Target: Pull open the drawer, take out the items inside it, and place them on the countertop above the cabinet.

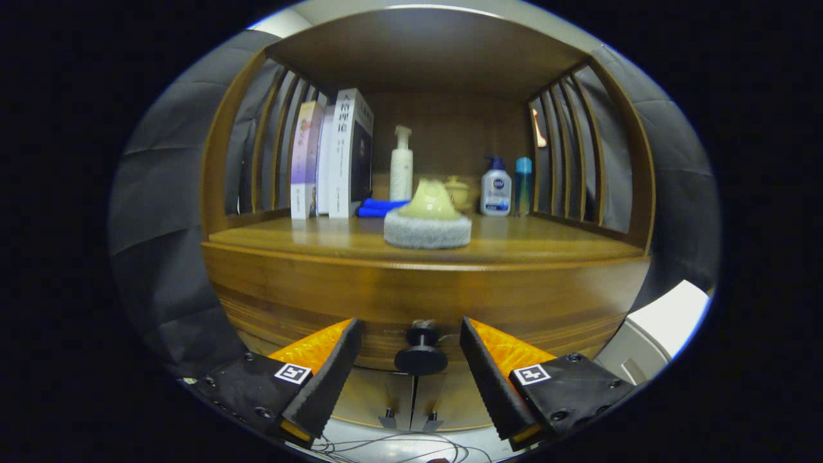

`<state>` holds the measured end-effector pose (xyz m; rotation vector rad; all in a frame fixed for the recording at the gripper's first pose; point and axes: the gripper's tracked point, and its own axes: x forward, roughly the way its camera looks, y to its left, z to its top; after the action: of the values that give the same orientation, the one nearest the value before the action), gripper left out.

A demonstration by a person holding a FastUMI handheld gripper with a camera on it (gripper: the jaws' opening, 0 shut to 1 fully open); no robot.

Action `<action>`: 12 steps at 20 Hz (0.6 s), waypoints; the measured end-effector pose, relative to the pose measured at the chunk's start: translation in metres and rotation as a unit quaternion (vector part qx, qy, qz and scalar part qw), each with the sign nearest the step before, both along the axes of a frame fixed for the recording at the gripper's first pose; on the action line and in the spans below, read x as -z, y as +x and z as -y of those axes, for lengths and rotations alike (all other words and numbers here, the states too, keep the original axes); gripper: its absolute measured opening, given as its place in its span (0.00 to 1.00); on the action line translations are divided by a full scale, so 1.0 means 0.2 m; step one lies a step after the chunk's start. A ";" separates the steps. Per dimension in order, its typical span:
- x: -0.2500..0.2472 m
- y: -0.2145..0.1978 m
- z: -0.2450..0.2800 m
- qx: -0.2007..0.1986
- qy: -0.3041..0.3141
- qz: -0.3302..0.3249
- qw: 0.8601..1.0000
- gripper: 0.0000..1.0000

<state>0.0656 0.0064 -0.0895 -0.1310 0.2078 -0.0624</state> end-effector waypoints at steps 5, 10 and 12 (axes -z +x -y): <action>-0.35 -0.25 -0.06 -0.028 0.024 0.064 0.997 0.98; -0.50 -0.53 -0.03 -0.039 0.015 0.088 0.995 0.98; -0.53 -0.63 0.00 -0.037 0.013 0.103 0.994 0.98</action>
<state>-0.0595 0.0069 0.0161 -0.1057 -0.0024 0.0016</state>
